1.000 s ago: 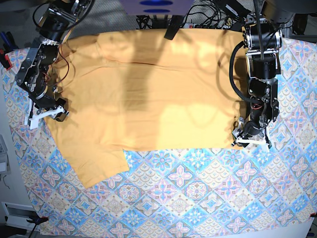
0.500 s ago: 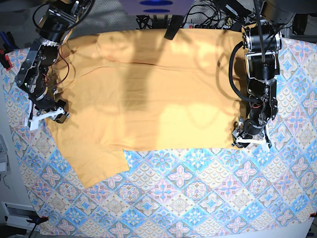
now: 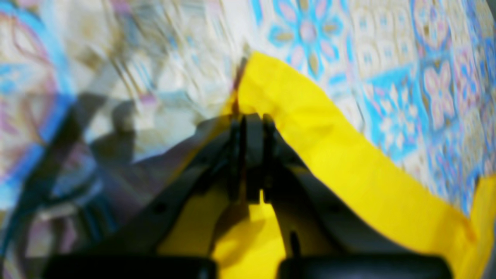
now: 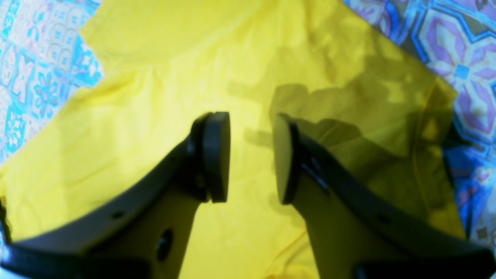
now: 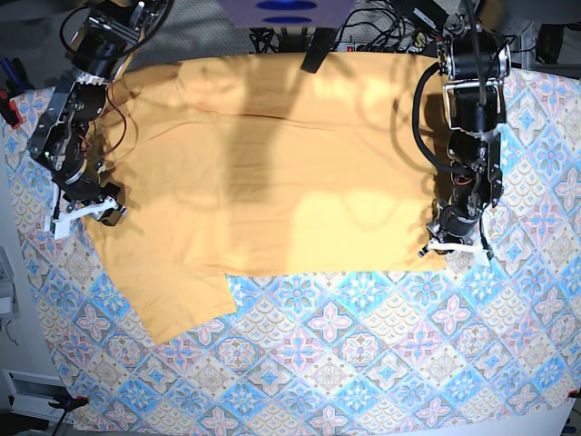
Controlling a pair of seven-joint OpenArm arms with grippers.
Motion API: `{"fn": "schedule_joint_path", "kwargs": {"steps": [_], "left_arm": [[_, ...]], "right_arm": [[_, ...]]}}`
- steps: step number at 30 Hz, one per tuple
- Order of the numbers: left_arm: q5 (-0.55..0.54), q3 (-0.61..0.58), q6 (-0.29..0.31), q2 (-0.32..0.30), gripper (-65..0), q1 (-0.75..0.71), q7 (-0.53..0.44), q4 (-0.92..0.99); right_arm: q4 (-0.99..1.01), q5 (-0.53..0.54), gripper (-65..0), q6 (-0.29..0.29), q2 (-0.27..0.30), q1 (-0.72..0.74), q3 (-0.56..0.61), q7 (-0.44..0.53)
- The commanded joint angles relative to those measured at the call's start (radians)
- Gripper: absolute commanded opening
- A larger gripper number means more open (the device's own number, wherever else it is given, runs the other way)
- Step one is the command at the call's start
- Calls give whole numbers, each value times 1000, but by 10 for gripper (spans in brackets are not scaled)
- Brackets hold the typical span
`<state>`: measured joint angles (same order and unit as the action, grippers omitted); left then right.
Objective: Fold the T-shirt properly
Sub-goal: 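Release the shoulder edge and move both grippers down the shirt's sides, then grasp the shirt's side edges with both grippers near the hem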
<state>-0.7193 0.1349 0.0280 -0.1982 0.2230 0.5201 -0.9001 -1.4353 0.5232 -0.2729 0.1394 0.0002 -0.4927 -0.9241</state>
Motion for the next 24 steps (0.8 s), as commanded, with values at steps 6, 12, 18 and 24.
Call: {"fn": "schedule_joint_path", "kwargs": {"steps": [6, 12, 18, 24], "left_arm": [[2, 1, -7, 4, -650, -70, 77, -190], [0, 2, -9, 3, -650, -139, 77, -342], [0, 35, -15, 3, -650, -199, 76, -456], [2, 130, -15, 1, -492, -135, 111, -333]], "right_arm": [[-20, 12, -462, -6, 16, 16, -2, 18], [-18, 10, -462, -6, 16, 16, -2, 18], [-15, 10, -462, -6, 16, 31, -2, 18], [-15, 10, -462, -6, 16, 31, -1, 18]]}}
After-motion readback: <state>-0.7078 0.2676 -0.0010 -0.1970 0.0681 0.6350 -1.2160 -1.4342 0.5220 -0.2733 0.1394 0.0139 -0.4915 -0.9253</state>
